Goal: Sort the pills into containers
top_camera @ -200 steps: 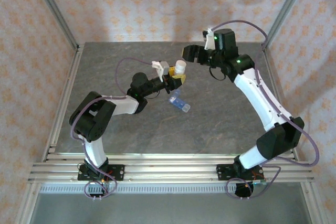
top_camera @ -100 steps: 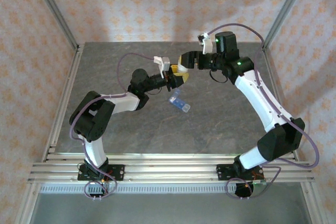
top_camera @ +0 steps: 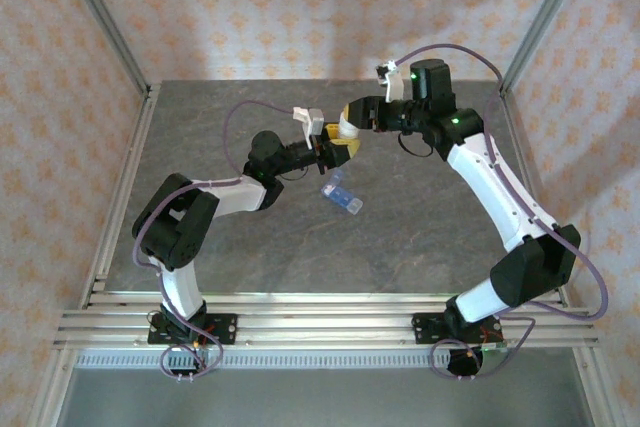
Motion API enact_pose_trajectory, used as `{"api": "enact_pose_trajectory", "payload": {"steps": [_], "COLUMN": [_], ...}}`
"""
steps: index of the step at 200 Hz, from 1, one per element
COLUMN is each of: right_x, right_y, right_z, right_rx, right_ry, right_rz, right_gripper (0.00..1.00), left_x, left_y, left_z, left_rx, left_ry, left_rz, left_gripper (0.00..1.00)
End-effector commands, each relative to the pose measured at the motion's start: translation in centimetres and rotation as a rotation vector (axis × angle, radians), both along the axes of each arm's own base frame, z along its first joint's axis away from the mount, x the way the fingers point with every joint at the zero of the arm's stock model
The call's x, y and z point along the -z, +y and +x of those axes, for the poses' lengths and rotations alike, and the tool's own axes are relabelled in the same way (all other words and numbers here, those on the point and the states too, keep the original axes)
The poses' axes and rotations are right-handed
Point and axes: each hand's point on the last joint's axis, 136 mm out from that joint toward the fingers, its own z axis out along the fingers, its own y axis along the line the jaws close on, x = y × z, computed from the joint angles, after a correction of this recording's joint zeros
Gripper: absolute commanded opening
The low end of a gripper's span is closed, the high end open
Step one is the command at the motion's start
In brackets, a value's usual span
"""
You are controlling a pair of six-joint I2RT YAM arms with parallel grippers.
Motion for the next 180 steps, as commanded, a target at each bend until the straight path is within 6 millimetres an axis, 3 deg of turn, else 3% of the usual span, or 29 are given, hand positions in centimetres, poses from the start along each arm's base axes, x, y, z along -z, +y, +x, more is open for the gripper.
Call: {"api": "enact_pose_trajectory", "payload": {"steps": [1,46,100,180], "right_x": [-1.3,-0.5,0.0,-1.5], "right_y": [0.7,0.8,0.8,-0.3], "right_z": [-0.5,-0.7,-0.9,-0.7], "right_rx": [-0.021,0.035,0.101,0.168], "right_ry": [-0.038,-0.014,0.006,-0.022], "right_rz": [0.023,-0.014,-0.030,-0.027], "right_gripper": [0.45,0.40,0.41,0.70], "left_x": [-2.2,-2.0,-1.7,-1.1], "left_y": [0.1,0.2,0.3,0.2], "left_z": [0.0,0.4,0.8,1.0], "left_rx": [0.015,-0.011,-0.032,-0.033], "left_ry": [-0.074,-0.082,-0.087,-0.077], "left_rz": [-0.040,-0.037,-0.031,-0.023], "left_gripper": [0.00,0.00,0.00,0.00]}}
